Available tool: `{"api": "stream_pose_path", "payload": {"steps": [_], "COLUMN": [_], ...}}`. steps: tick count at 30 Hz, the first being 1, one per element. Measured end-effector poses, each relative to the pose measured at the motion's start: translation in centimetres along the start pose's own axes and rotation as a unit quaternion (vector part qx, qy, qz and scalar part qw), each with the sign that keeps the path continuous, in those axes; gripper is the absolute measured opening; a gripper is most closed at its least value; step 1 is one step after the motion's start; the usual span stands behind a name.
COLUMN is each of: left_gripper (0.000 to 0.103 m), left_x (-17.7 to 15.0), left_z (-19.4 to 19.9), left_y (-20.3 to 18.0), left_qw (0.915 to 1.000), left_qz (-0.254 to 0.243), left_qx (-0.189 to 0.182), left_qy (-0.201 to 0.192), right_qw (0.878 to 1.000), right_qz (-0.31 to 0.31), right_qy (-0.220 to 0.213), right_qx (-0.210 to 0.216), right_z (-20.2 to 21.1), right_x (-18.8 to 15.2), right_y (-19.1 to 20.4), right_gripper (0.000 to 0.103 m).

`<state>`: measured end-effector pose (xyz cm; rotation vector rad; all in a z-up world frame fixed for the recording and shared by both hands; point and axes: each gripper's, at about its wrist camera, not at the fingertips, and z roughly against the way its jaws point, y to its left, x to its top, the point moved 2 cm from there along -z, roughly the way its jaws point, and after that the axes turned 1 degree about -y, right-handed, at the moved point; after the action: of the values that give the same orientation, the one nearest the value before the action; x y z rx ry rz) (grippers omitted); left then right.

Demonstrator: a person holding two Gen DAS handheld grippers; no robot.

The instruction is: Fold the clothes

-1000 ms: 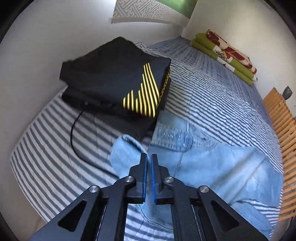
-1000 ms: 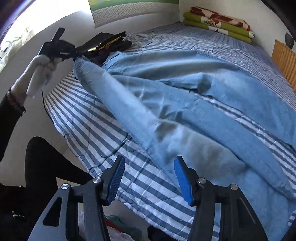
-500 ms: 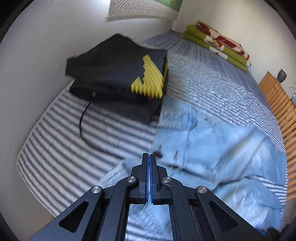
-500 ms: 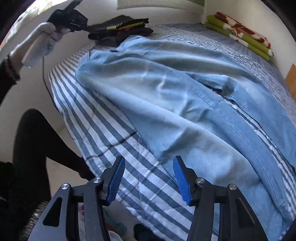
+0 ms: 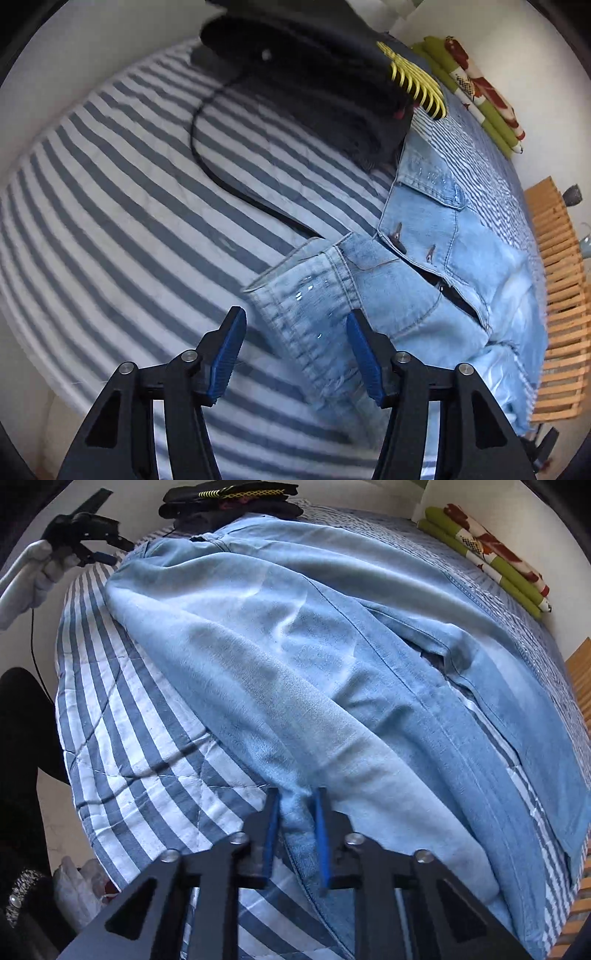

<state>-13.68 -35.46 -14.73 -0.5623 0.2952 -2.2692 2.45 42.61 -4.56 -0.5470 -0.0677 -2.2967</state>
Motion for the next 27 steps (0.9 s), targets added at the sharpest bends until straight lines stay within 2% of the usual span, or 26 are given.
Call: {"api": "stream_pose_path", "payload": {"steps": [1,3,4,7,10,12,14,16,18,21,23,25,26,27], "left_gripper": [0.034,0.015,0.009,0.007,0.007,0.007,0.007,0.007,0.007,0.007,0.007,0.011,0.012,0.014], "left_x": [0.0,0.3,0.5,1.9,3.1,2.9,1.6,-0.5,-3.4,-7.5,-9.1,-10.1,-10.3,-10.3], "left_z": [-0.6,-1.0,-0.6,3.3,9.9,14.1,16.5,16.3,14.6,10.4,7.5,5.7,5.5,6.0], "left_y": [0.0,-0.4,-0.8,-3.7,-7.6,-9.6,-10.4,-9.6,-7.6,-4.4,-2.8,-2.4,-2.4,-2.6], "left_qw": [0.9999,0.9996,0.9991,0.9981,0.9926,0.9877,0.9859,0.9885,0.9921,0.9948,0.9949,0.9938,0.9932,0.9926], "left_qz": [0.007,0.023,0.034,0.008,-0.020,-0.044,-0.070,-0.081,-0.085,-0.083,-0.078,-0.087,-0.091,-0.096], "left_qx": [-0.009,-0.011,-0.017,-0.021,-0.053,-0.067,-0.057,-0.031,0.001,0.047,0.064,0.060,0.057,0.056], "left_qy": [-0.007,-0.012,-0.018,-0.058,-0.107,-0.134,-0.140,-0.124,-0.093,-0.034,0.000,0.032,0.046,0.049], "right_qw": [1.000,1.000,1.000,0.998,0.994,0.991,0.988,0.989,0.991,0.995,0.997,0.995,0.994,0.994], "right_qz": [-0.001,0.000,-0.003,-0.013,-0.033,-0.051,-0.062,-0.066,-0.055,-0.039,-0.023,-0.011,0.000,0.013], "right_qy": [0.000,-0.011,-0.018,-0.050,-0.096,-0.125,-0.140,-0.130,-0.104,-0.035,0.014,0.059,0.070,0.064], "right_qx": [0.000,-0.011,-0.013,-0.018,-0.030,-0.025,-0.008,0.028,0.060,0.081,0.074,0.082,0.083,0.086], "right_z": [0.2,1.3,2.2,6.3,11.8,15.3,17.4,17.6,16.4,12.0,8.5,6.6,6.6,7.3], "right_x": [0.1,0.4,0.7,2.1,3.6,4.0,3.4,2.0,0.0,-3.5,-4.6,-5.2,-5.0,-4.7], "right_y": [-0.1,-0.5,-0.7,-2.3,-4.9,-6.3,-6.9,-6.5,-4.9,-1.9,-0.4,0.6,0.8,0.8], "right_gripper": [0.009,0.009,0.008,0.007,0.007,0.007,0.007,0.007,0.007,0.007,0.007,0.011,0.011,0.012]}}
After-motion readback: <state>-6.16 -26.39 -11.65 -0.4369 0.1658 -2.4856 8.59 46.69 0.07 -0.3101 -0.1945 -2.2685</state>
